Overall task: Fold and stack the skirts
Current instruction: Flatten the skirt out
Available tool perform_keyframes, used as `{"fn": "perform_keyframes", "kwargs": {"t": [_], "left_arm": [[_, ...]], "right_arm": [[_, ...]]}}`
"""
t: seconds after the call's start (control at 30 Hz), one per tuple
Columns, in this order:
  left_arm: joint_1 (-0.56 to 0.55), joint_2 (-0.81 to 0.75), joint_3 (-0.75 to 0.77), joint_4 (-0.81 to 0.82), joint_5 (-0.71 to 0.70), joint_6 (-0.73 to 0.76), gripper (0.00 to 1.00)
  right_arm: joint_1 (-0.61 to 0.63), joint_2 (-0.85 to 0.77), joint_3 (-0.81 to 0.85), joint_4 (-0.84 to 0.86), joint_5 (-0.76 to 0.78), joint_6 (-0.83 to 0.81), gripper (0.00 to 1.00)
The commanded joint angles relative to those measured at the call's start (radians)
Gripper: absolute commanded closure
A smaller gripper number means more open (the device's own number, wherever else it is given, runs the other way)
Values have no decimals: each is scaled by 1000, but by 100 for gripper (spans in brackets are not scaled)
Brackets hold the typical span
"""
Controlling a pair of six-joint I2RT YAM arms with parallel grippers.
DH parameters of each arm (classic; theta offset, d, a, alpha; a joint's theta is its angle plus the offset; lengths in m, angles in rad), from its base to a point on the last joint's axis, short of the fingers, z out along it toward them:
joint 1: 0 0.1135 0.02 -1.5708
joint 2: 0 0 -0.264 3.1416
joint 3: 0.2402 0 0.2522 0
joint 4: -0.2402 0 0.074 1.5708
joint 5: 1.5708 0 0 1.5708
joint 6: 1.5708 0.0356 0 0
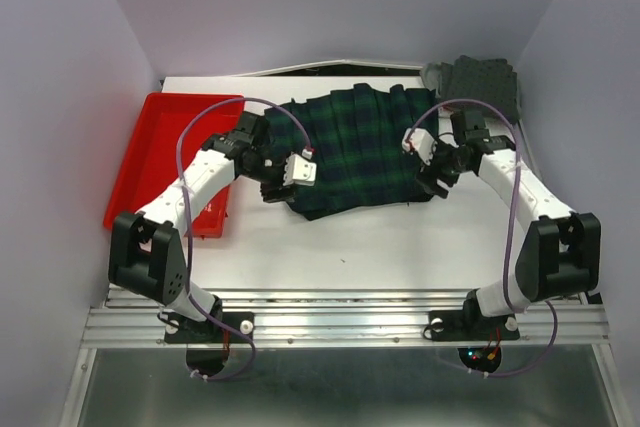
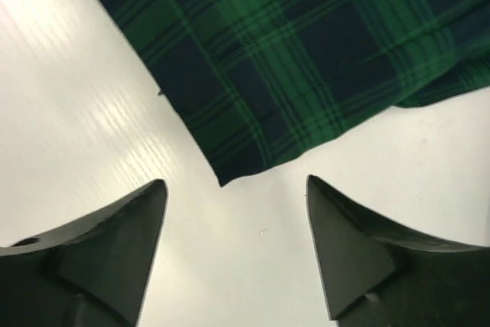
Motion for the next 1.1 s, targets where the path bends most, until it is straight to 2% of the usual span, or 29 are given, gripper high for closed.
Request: {"fn": "perform_keyframes", "kwargs": {"t": [0.0,0.03,0.07,0.13,0.17,0.27,0.37,0.5,0.6,0.77,0.87,1.07], "left_arm": [[2,-25,78,-48,0,-142,37],[2,-16,85,36,-9,-269,39],[2,13,101,62,-23,-305,44],[-6,44,111,146,-61,-409,50],[-10,61,111,167,-77,-429,54],[-47,128,92,225,-173,-463,59],[-78,159,54,271,-245,-454,59],[-110,268,-21,326,-428,-446,59],[-108,328,-59,349,-535,-430,64],[-145,276,-161,317,-505,-321,66],[-229,241,-198,291,-476,-291,67],[-485,210,-201,250,-378,-319,68]], "right_arm": [[-6,-2,146,-27,-54,233,30],[-6,49,164,-30,-62,269,36],[-6,76,199,-36,-77,332,46],[-6,168,236,-56,-103,363,54],[-6,198,256,-90,-113,383,63],[-6,288,278,-87,-92,455,69],[-6,356,254,-52,-4,463,70],[-6,420,200,36,122,459,75],[-6,443,157,91,223,431,76],[-15,422,99,160,304,388,76],[-15,408,76,178,335,363,76],[-36,402,82,208,380,328,76]]}}
